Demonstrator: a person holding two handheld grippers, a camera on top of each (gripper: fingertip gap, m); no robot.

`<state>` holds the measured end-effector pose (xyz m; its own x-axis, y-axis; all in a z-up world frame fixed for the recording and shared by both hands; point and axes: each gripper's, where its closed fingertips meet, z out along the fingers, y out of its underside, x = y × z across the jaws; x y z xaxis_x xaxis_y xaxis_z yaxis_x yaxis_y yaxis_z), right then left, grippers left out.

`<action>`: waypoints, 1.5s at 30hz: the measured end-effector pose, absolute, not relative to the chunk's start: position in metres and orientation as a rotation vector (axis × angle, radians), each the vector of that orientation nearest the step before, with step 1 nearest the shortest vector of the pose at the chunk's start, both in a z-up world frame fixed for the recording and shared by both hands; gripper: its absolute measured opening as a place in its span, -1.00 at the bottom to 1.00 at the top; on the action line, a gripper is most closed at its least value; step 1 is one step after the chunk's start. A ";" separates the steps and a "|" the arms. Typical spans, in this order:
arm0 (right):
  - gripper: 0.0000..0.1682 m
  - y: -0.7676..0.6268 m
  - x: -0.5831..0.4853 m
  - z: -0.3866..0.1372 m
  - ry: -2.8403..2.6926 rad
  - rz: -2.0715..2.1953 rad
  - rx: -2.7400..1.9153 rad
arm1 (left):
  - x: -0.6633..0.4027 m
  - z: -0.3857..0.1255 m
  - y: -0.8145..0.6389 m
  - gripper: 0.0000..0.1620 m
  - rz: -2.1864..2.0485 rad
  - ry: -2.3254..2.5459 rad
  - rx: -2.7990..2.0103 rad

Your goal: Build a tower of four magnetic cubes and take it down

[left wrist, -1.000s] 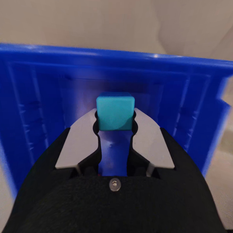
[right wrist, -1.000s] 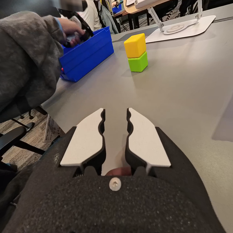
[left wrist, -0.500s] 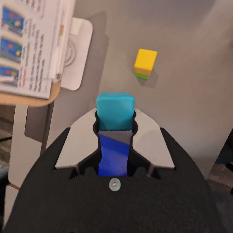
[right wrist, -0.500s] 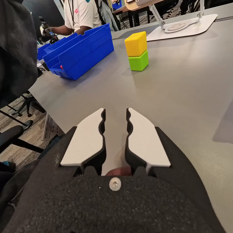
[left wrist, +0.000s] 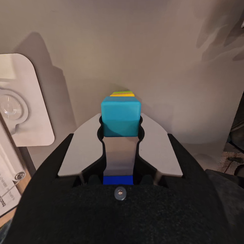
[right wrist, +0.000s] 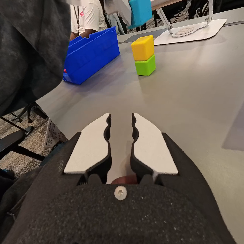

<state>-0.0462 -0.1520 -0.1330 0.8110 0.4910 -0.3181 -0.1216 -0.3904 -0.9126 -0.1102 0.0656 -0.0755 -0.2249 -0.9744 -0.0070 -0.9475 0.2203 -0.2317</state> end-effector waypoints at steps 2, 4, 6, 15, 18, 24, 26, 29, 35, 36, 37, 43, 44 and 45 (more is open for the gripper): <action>-0.65 -0.152 -0.046 -0.133 -0.278 0.676 -1.861 | -0.107 -0.083 0.064 -0.40 -0.252 2.354 -1.851; -0.65 -0.152 -0.046 -0.132 -0.278 0.677 -1.860 | -0.107 -0.091 0.064 -0.40 -0.226 2.373 -1.854; -0.65 -0.152 -0.046 -0.133 -0.280 0.676 -1.861 | -0.109 -0.100 0.064 -0.40 -0.188 2.394 -1.872; -0.65 -0.152 -0.046 -0.133 -0.281 0.678 -1.860 | -0.104 -0.105 0.063 -0.39 -0.222 2.335 -1.895; -0.65 -0.152 -0.046 -0.132 -0.277 0.681 -1.859 | -0.104 -0.091 0.069 0.04 -0.223 2.217 -1.966; -0.65 -0.153 -0.045 -0.132 -0.275 0.685 -1.855 | -0.123 0.003 0.065 -0.06 -0.405 1.727 -1.837; -0.64 -0.153 -0.045 -0.132 -0.273 0.686 -1.856 | -0.152 0.020 0.045 -0.12 -0.471 1.589 -1.815; -0.64 -0.153 -0.045 -0.132 -0.275 0.684 -1.856 | -0.196 0.028 0.017 -0.07 -0.528 1.333 -1.763; -0.64 -0.153 -0.046 -0.133 -0.281 0.680 -1.863 | -0.303 -0.027 -0.048 -0.05 -0.424 0.952 -1.794; -0.64 -0.153 -0.046 -0.133 -0.282 0.679 -1.863 | -0.320 -0.040 -0.058 -0.04 -0.418 0.887 -1.828; -0.64 -0.153 -0.047 -0.133 -0.283 0.680 -1.865 | -0.334 -0.050 -0.066 -0.05 -0.422 0.807 -1.860; -0.64 -0.151 -0.048 -0.135 -0.293 0.672 -1.881 | -0.380 -0.099 -0.100 -0.03 -0.374 0.421 -1.945; -0.64 -0.151 -0.049 -0.135 -0.296 0.670 -1.883 | -0.382 -0.103 -0.102 0.00 -0.348 0.430 -1.959; -0.64 -0.151 -0.049 -0.135 -0.298 0.669 -1.886 | -0.384 -0.106 -0.102 0.00 -0.312 0.454 -1.979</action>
